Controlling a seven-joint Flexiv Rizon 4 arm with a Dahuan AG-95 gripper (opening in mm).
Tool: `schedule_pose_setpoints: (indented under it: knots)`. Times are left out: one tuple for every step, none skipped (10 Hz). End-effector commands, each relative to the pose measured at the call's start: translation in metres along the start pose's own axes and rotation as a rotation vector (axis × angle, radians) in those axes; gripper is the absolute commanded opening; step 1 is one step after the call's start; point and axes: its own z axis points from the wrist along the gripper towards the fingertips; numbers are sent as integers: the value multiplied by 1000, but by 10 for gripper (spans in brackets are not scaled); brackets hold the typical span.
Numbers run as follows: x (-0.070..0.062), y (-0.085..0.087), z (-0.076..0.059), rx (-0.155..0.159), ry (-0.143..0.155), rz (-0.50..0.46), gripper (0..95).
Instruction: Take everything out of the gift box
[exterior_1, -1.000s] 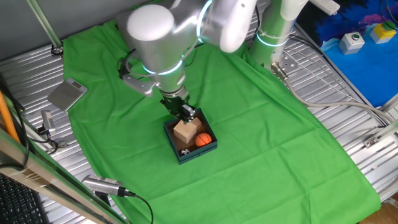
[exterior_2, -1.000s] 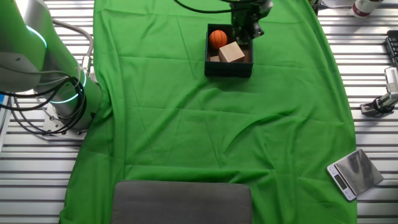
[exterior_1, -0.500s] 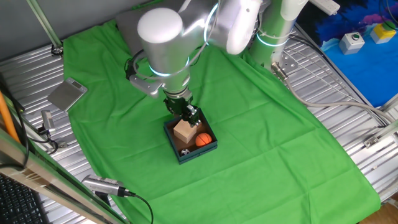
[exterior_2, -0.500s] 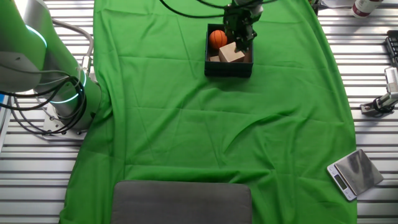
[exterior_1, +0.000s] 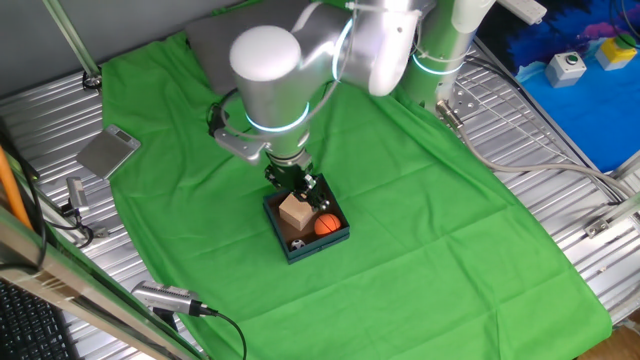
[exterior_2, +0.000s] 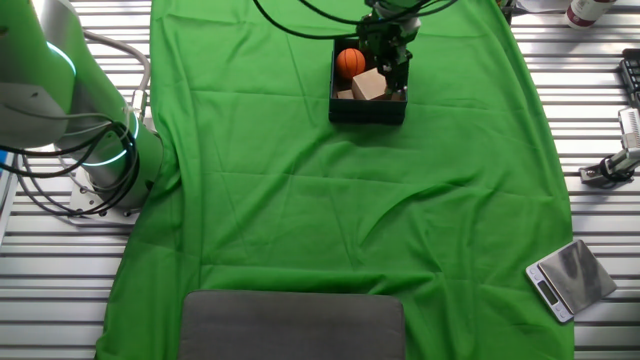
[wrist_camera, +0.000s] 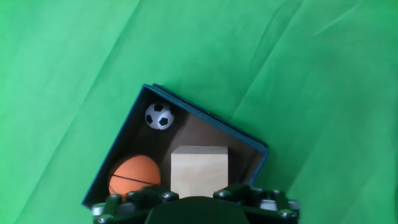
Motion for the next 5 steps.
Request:
schedule_pose_setpoints:
  knots:
    - [-3,0,2,5,2,2,760]
    - [-4,1,3,9,2,1,760]
    - [-5,1,6,14,2,-1,760]
    - [-5,1,6,14,2,-1,760]
    - [-5,1,6,14,2,-1,760]
